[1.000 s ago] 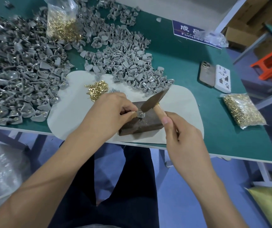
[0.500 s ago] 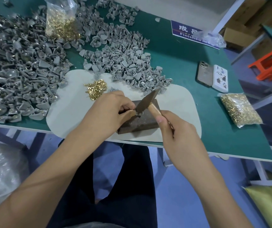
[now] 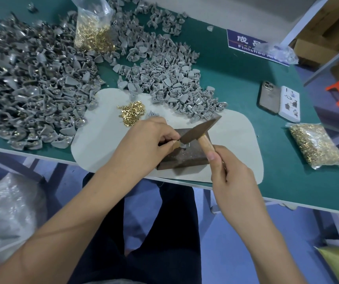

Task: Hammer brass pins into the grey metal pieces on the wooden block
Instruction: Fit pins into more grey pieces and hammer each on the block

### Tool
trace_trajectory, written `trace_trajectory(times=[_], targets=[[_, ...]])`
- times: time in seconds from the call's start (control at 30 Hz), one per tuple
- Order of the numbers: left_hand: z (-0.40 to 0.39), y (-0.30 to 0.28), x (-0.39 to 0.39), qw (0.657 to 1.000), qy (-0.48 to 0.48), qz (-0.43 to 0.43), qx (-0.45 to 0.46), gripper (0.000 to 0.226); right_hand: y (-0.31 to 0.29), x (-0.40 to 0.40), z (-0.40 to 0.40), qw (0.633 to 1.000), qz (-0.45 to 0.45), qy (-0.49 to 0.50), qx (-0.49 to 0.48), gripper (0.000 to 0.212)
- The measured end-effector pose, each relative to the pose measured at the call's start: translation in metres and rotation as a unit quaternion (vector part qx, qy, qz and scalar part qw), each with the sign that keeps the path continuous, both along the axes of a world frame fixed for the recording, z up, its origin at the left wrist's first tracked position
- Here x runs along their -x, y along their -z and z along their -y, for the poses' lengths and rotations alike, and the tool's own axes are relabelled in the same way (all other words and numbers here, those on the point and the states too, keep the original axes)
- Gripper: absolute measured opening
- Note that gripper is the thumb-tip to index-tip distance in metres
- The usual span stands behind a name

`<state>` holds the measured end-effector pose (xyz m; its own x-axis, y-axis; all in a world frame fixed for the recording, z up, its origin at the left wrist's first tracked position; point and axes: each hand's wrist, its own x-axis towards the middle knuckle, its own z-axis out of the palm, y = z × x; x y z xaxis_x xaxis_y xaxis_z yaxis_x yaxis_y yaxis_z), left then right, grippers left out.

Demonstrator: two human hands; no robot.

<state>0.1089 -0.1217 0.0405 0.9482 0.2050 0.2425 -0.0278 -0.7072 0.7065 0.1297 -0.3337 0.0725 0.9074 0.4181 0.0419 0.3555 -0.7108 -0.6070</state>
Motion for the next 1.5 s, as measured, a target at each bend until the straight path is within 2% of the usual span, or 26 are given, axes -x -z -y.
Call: trace_trajectory(times=[0.1, 0.27, 0.37, 0.57, 0.73, 0.87, 0.93, 1.07, 1.2, 1.37, 1.5], targets=[[-0.001, -0.001, 0.000, 1.000, 0.002, -0.003, -0.006, 0.017, -0.005, -0.005, 0.003, 1.000, -0.010, -0.003, 0.014, 0.044], [-0.002, -0.001, -0.002, 1.000, 0.004, -0.006, 0.001, 0.011, -0.011, -0.004, 0.007, 0.998, 0.027, 0.030, -0.039, 0.036], [-0.003, 0.000, -0.003, 1.000, 0.002, -0.003, 0.016, 0.009, -0.005, 0.002, 0.006, 1.000, -0.004, 0.004, 0.022, 0.039], [-0.002, -0.001, -0.004, 1.000, -0.001, -0.007, 0.009, 0.009, -0.010, -0.001, 0.007, 0.999, -0.001, 0.000, 0.052, 0.037], [-0.002, -0.002, -0.004, 1.000, 0.001, -0.010, 0.003, 0.009, -0.015, 0.002, 0.006, 0.998, 0.044, 0.024, -0.039, 0.030], [-0.002, -0.002, -0.003, 1.000, -0.002, -0.009, 0.004, 0.010, -0.010, 0.005, 0.005, 1.000, -0.006, 0.011, 0.029, 0.032], [-0.003, -0.002, -0.003, 1.000, -0.002, -0.011, 0.005, 0.010, -0.012, 0.002, 0.009, 0.999, 0.014, 0.015, 0.040, 0.033], [-0.003, -0.001, -0.004, 1.000, -0.005, -0.010, 0.005, 0.010, -0.013, 0.005, 0.005, 0.997, 0.053, 0.038, -0.043, 0.032], [-0.003, -0.001, -0.003, 1.000, -0.001, -0.006, 0.011, 0.011, -0.008, 0.007, 0.005, 1.000, 0.005, 0.009, 0.030, 0.034], [-0.003, 0.001, -0.004, 1.000, -0.002, -0.002, 0.012, 0.011, -0.006, 0.006, 0.003, 0.998, 0.043, 0.034, -0.019, 0.037], [-0.002, 0.000, -0.003, 1.000, 0.000, -0.001, 0.012, 0.010, -0.004, -0.001, 0.007, 0.998, 0.005, 0.025, 0.053, 0.035]])
